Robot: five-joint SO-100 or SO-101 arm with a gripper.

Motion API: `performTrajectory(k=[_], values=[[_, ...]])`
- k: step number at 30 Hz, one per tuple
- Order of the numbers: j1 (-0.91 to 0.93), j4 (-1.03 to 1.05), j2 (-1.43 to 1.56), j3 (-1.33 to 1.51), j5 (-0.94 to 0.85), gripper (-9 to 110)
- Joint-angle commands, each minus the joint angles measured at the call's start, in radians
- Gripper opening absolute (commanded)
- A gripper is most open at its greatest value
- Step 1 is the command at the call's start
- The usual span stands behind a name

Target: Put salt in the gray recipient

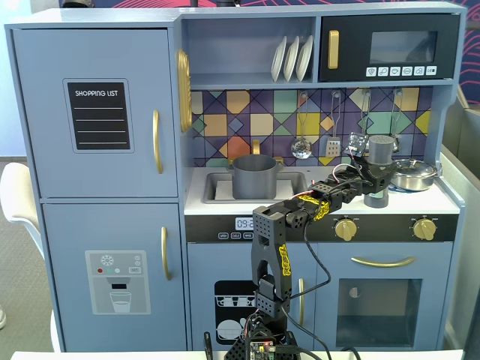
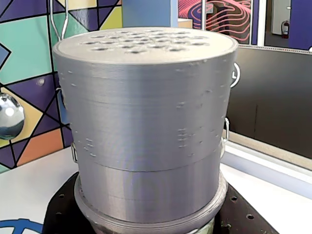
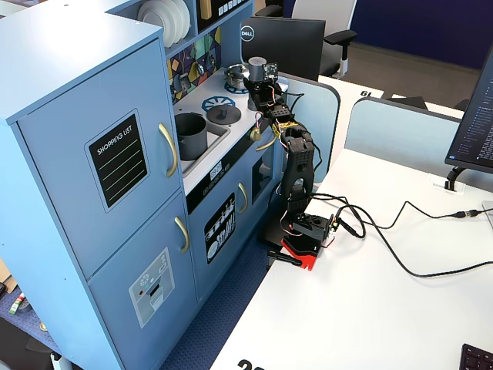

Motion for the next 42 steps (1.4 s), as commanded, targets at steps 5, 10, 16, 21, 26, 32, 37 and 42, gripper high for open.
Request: performTrajectory(k=[5, 10, 16, 21, 26, 32, 37, 42], values=[[0.015, 0.037, 0.011, -0.071, -0.020, 26], [0.015, 0.035, 0.020, -0.074, 0.009, 40], [0.034, 0.129, 0.172, -0.011, 0.005, 53], [0.034, 0.476, 0.584, 0.202, -0.058, 34], [-0.146, 1.054, 1.049, 0.385, -0.118, 2], [-0.589, 1.459, 1.339, 0.646, -0.247, 0], [-0.756, 1.401, 1.420, 0.957, -0.239, 0], [-0.825, 1.264, 1.519, 1.249, -0.124, 0]])
